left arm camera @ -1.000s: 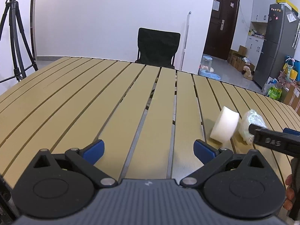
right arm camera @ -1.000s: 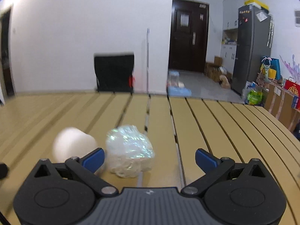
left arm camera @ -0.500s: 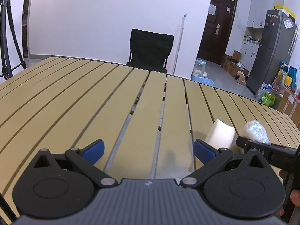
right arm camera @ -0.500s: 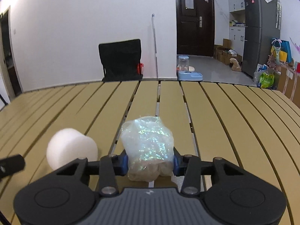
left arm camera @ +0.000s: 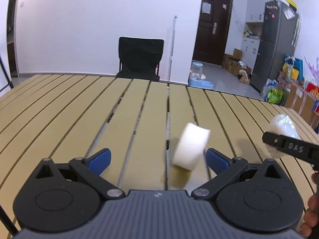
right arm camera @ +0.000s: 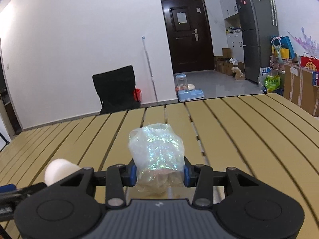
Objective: Collect trash
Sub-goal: 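Grasp the white foam roll with the left tool while the right tool holds the bag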
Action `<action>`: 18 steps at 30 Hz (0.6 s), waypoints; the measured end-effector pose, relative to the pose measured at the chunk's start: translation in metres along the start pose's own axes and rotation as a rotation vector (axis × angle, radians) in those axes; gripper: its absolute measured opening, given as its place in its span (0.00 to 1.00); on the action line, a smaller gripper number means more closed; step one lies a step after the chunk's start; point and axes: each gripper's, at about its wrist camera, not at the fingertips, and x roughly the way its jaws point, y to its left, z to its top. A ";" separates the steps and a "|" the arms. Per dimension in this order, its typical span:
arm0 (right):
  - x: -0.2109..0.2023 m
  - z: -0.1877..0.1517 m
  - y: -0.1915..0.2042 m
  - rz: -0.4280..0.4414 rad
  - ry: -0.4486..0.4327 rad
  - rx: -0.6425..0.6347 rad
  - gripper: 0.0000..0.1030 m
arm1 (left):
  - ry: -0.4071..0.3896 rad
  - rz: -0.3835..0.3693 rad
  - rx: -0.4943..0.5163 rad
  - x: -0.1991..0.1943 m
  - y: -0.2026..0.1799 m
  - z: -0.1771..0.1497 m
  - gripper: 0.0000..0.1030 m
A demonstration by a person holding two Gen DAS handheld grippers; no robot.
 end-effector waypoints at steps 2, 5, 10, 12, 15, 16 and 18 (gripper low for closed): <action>-0.003 0.003 -0.010 -0.004 -0.009 0.014 0.40 | 0.001 0.000 0.025 0.005 -0.013 0.004 1.00; -0.007 0.005 -0.025 -0.013 -0.012 0.039 0.40 | 0.008 0.016 0.079 0.015 -0.032 0.007 1.00; -0.007 0.006 -0.045 -0.021 -0.015 0.068 0.39 | 0.045 0.058 0.140 0.034 -0.053 0.005 1.00; -0.007 0.006 -0.053 -0.016 -0.015 0.088 0.40 | 0.062 0.064 0.137 0.037 -0.056 0.000 1.00; -0.001 0.006 -0.057 -0.005 -0.004 0.104 0.39 | 0.086 0.072 0.126 0.045 -0.055 0.001 0.98; -0.001 0.006 -0.057 0.000 -0.001 0.104 0.40 | 0.090 0.073 0.127 0.046 -0.056 0.000 0.93; -0.001 0.005 -0.057 0.006 0.003 0.099 0.40 | 0.097 0.073 0.140 0.048 -0.058 -0.001 0.81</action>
